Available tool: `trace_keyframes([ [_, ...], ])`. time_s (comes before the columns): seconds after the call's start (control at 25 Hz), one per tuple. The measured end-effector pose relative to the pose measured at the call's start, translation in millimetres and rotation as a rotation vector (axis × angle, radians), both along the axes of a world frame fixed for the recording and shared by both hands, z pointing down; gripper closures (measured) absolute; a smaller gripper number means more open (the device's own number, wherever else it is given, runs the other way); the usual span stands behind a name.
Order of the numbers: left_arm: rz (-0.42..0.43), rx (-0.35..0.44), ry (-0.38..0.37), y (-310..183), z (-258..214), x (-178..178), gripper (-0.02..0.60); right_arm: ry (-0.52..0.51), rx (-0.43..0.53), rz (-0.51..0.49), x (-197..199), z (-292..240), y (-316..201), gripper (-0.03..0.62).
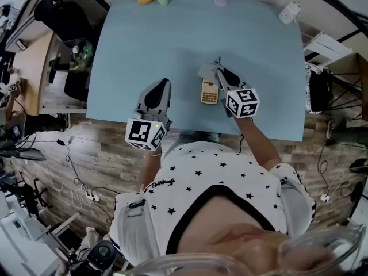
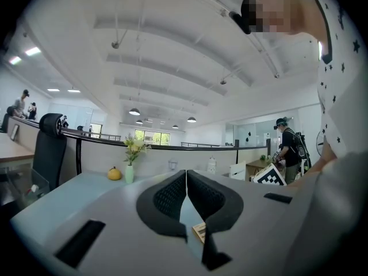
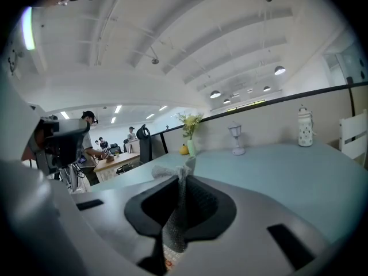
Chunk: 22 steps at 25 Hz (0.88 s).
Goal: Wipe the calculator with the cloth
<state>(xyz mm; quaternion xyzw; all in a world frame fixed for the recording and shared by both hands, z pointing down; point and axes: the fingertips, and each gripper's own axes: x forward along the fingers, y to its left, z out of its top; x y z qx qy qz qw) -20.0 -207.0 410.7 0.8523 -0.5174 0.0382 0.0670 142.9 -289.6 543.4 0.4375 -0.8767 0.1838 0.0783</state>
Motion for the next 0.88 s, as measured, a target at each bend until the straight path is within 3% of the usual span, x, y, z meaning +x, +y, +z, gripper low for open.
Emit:
trace_keyframes([
  [0.44, -0.08, -0.014, 0.01, 3.2, 4.1, -40.5, 0.551, 0.141, -0.066, -0.071, -44.5, 50.5, -4.8, 0.562],
  [0.88, -0.105, -0.029, 0.007, 2.8, 8.2, -57.5, 0.551, 0.234, -0.126, -0.074, -51.0, 88.7, -5.6, 0.562],
])
